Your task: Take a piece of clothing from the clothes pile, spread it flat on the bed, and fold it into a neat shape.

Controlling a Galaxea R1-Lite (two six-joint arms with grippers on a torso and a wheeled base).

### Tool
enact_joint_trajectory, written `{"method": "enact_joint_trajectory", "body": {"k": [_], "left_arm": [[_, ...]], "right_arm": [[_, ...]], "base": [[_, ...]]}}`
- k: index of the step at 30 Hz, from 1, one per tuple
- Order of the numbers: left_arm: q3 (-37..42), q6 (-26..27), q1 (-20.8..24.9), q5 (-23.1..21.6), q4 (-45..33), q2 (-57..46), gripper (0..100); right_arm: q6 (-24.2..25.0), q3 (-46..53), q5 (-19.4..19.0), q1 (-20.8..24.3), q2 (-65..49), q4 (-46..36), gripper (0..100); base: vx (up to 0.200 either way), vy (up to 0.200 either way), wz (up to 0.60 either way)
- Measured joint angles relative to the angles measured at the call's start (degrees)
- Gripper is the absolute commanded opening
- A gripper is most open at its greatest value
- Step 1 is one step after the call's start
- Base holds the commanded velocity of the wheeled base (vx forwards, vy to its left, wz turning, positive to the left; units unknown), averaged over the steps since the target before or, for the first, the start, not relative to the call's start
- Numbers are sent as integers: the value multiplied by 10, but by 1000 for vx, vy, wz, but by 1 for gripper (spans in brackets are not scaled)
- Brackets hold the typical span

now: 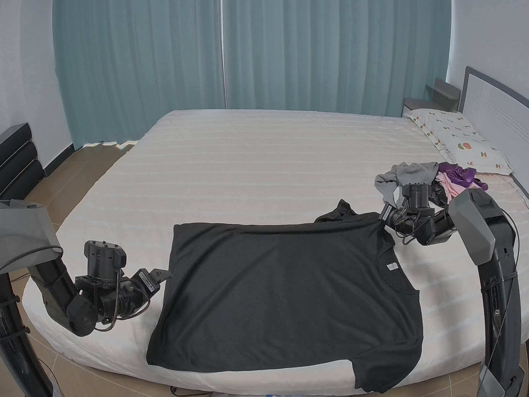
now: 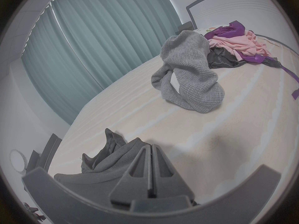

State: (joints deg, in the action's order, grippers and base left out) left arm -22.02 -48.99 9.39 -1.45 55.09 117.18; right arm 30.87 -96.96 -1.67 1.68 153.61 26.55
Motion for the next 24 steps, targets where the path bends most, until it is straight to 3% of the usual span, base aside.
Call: {"method": "enact_joint_trajectory", "body": {"k": [12, 24], "left_arm": [[-98, 1, -17, 1, -9, 20, 100], [-360, 9, -23, -4, -81, 132, 100]], "right_arm": [[22, 2, 0, -9, -4, 5, 0], [32, 22, 1, -5, -12, 5, 0]], "base": [[0, 0, 0], [0, 0, 0]]}}
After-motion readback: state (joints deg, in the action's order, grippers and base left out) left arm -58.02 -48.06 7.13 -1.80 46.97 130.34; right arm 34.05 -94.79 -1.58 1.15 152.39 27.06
